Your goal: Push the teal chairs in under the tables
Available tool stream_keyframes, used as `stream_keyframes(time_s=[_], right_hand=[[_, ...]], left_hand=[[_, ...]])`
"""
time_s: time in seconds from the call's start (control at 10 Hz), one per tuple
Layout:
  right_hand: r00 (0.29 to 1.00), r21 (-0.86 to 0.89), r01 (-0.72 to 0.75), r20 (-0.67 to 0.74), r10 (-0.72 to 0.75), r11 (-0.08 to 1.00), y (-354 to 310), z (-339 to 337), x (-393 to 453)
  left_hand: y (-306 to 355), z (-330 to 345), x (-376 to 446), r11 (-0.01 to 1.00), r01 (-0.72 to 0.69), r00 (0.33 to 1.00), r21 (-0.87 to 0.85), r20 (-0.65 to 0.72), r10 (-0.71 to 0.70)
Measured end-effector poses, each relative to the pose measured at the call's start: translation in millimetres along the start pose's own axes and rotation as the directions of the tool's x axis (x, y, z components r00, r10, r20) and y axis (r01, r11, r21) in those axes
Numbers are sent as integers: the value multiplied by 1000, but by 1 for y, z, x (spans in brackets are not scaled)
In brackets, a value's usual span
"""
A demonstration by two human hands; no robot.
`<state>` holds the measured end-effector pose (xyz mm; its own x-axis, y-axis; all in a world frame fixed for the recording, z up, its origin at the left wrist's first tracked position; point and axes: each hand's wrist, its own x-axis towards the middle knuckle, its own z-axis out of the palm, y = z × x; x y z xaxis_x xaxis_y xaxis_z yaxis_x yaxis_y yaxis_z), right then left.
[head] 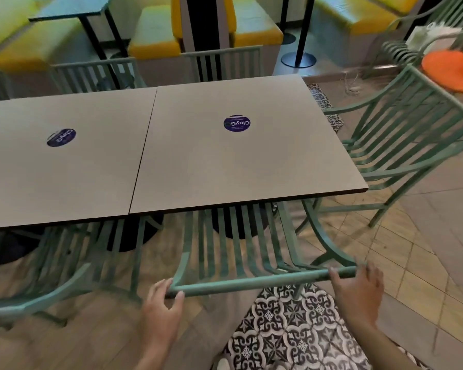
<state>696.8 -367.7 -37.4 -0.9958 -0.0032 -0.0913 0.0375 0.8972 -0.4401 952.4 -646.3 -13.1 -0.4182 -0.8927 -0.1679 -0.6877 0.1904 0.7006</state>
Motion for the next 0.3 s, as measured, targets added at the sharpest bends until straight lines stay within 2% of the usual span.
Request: stream_keyframes(time_s=[0.1, 0.2, 0.3], right_hand=[[993, -131, 103, 74, -94, 986, 11, -4, -3], [987, -156, 125, 116, -108, 980, 14, -10, -10], [939, -182, 314, 203, -276, 932, 2, -12, -16]], left_hand=[[-14, 7, -8, 918, -225, 973, 327, 128, 193], [-25, 9, -3, 846, -270, 963, 459, 129, 238], [-21, 9, -1, 777, -443, 896, 447, 246, 369]])
